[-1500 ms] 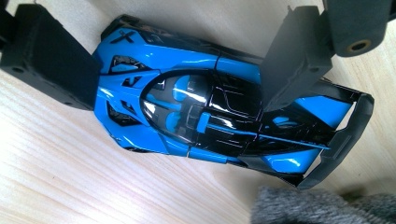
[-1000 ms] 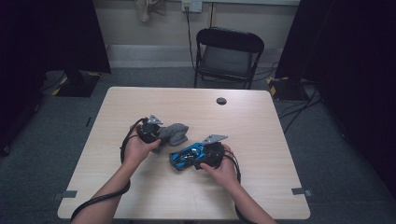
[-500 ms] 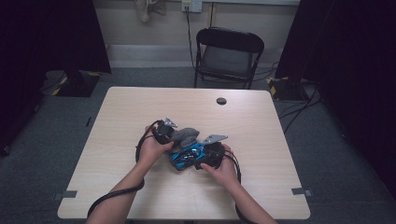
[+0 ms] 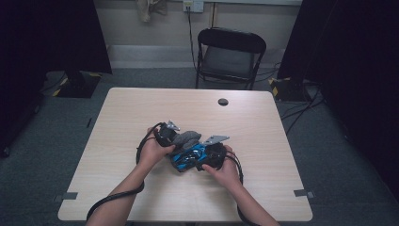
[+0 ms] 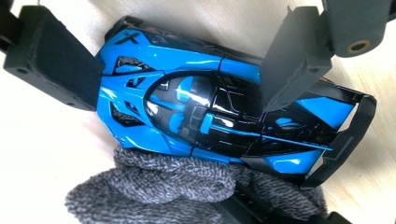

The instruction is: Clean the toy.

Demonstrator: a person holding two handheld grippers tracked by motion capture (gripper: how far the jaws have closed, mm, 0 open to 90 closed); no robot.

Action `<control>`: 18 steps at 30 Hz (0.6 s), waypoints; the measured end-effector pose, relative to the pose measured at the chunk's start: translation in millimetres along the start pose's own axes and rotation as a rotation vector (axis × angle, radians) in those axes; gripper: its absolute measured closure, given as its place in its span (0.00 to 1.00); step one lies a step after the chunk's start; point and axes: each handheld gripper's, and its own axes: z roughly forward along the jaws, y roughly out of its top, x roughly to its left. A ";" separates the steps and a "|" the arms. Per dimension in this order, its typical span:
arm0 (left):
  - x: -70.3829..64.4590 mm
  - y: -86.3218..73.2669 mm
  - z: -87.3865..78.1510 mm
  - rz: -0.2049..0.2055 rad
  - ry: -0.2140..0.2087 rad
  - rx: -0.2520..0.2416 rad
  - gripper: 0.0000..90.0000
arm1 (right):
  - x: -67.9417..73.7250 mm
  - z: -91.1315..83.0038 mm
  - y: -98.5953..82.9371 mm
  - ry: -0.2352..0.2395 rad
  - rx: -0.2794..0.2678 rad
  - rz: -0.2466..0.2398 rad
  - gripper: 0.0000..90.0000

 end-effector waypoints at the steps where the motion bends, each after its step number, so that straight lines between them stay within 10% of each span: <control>1: 0.4 -1.1 -0.7 -0.004 -0.001 -0.002 0.75 | 0.1 0.0 0.2 0.001 0.002 0.001 0.14; 18: 8.2 -25.8 -25.5 -0.023 -0.057 0.012 0.76 | -0.4 -0.2 0.1 0.002 0.002 0.001 0.14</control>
